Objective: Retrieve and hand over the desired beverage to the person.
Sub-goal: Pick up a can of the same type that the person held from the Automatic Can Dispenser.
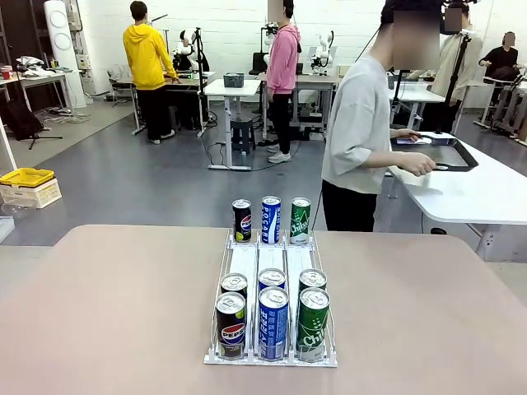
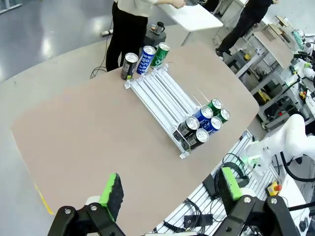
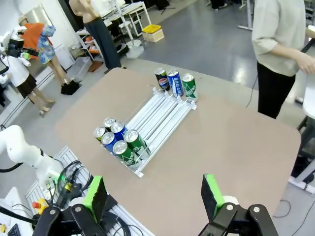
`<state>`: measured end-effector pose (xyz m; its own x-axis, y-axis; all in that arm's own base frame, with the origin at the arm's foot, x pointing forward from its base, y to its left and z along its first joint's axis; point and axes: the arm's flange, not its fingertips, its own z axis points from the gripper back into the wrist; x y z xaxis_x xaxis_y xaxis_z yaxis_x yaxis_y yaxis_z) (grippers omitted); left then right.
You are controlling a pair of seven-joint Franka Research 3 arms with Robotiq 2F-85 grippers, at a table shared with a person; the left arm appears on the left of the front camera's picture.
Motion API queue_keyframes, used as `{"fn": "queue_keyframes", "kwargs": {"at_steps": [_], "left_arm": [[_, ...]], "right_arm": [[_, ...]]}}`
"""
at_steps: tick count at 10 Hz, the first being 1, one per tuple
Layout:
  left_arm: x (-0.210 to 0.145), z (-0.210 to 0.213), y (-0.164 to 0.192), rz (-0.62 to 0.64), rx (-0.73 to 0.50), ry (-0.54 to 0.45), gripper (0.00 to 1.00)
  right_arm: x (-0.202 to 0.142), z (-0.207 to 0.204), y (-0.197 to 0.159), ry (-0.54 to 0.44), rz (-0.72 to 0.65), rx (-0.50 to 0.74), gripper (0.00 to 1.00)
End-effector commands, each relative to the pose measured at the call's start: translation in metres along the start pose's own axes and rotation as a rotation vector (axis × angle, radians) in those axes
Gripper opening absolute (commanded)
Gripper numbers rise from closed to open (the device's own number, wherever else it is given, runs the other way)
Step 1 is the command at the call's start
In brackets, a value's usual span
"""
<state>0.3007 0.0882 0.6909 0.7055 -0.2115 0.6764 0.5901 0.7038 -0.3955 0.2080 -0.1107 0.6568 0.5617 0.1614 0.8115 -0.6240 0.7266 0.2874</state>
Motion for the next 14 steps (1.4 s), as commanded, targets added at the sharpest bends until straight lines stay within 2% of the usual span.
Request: {"fn": "queue_keyframes", "kwargs": {"at_steps": [1,14], "left_arm": [[0.0023,0.0021,-0.0012,-0.022,0.002,0.017,1.00],[0.0023,0.0021,-0.0012,-0.022,0.002,0.017,1.00]], "right_arm": [[-0.0009,0.0021,0.0049,-0.008,0.015,0.012,1.00],[-0.0009,0.0021,0.0049,-0.008,0.015,0.012,1.00]]}}
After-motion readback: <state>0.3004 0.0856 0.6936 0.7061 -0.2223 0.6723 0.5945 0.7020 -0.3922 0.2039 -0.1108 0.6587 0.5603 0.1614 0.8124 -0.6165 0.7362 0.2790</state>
